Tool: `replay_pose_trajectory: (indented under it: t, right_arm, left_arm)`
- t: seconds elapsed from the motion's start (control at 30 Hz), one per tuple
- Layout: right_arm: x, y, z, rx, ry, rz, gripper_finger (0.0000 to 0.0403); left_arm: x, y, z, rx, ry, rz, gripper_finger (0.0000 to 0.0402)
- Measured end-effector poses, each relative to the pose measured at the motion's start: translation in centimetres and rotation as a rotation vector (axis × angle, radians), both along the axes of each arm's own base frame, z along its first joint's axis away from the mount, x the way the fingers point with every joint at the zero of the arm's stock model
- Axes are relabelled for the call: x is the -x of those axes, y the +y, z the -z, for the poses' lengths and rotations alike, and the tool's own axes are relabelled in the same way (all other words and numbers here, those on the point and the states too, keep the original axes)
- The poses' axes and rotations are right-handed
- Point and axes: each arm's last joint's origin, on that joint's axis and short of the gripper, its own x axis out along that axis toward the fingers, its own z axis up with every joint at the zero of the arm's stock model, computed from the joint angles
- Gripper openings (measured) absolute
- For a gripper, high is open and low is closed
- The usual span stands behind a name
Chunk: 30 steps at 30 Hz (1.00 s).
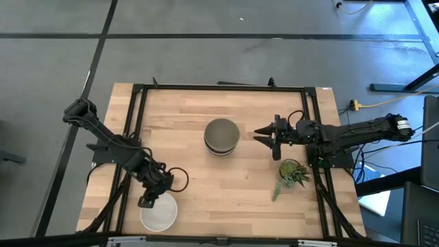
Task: Nest bowls inside each other
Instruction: Stack the white bowl on the gray bowl
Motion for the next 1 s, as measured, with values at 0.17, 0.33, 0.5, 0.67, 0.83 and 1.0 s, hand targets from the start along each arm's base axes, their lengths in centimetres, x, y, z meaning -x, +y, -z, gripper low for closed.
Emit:
replay_pose_trajectory:
  t: [0.17, 0.33, 0.5, 0.67, 0.83, 1.0]
  right_arm:
    - [0.0, 0.1, 0.0, -0.002, 0.000, -0.019, 0.0145]
    - [0.0, 0.1, 0.0, -0.001, 0.000, -0.019, 0.0145]
    - [0.0, 0.1, 0.0, -0.003, 0.000, -0.020, 0.0145]
    - [0.0, 0.1, 0.0, -0.003, 0.000, -0.022, 0.0145]
    - [0.0, 0.1, 0.0, -0.005, 0.000, -0.029, 0.0145]
    - [0.0, 0.1, 0.0, -0.004, 0.000, -0.029, 0.0145]
  left_arm:
    - [-0.3, -0.2, 0.7, -0.021, 0.027, -0.009, 0.0166]
    - [-0.7, -0.4, 1.5, -0.071, 0.036, -0.023, 0.0166]
    - [-1.0, -0.5, 2.2, -0.099, 0.049, -0.029, 0.0166]
    - [-1.2, -0.7, 2.4, -0.098, 0.051, -0.035, 0.0166]
    - [-1.8, -1.1, 2.2, -0.048, 0.008, -0.088, 0.0166]
    - [-2.1, -1.3, 2.1, -0.012, -0.023, -0.116, 0.0166]
